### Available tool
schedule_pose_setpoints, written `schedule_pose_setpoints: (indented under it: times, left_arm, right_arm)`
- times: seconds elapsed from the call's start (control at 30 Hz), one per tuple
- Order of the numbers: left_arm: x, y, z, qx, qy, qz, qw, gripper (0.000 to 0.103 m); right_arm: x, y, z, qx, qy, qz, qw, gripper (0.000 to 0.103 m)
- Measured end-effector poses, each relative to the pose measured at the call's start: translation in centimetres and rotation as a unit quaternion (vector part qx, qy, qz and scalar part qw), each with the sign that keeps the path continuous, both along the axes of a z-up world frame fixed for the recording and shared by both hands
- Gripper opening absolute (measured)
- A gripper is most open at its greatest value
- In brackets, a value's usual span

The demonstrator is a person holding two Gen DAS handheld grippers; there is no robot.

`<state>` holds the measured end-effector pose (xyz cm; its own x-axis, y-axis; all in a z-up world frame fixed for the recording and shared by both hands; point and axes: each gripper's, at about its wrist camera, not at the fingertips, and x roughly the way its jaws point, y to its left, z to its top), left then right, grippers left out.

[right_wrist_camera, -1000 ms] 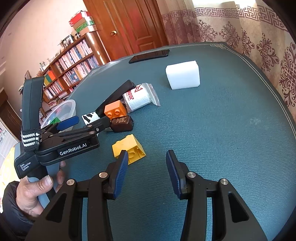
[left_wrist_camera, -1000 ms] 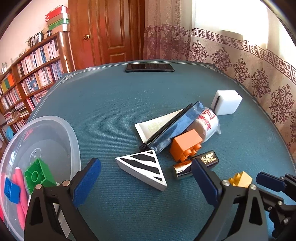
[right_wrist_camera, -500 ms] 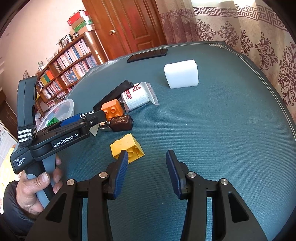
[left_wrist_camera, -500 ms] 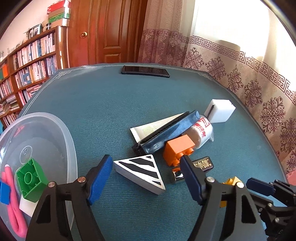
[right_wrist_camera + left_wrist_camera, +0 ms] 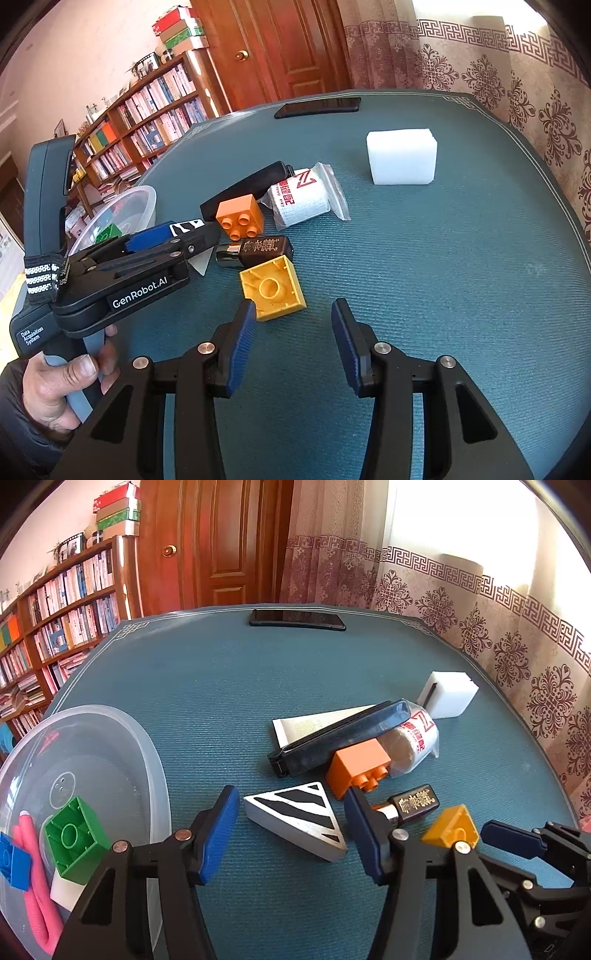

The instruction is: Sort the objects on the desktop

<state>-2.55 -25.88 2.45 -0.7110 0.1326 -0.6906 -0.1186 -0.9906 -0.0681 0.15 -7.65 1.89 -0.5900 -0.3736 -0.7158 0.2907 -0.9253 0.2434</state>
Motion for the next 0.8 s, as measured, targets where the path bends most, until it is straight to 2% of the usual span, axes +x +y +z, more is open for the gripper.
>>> schedule_pose_setpoints:
  times: [0.23,0.4,0.8]
  left_arm:
    - [0.3,0.3,0.2,-0.008,0.001,-0.001,1.0,0.064]
    - [1.6,0.5,1.1,-0.018,0.019,-0.005,0.9996,0.064]
    - [2.0,0.8,1.5,0.019,0.019,-0.022,0.9994,0.064]
  right_arm:
    - [-0.7,-0.7,0.0,0.003,0.005,0.014,1.0,0.046]
    - [-0.6,-0.7,0.1,-0.005,0.009,0.023,1.0,0.046]
    - [-1.7,-1.2,-0.7,0.003,0.005,0.035,0.999,0.046]
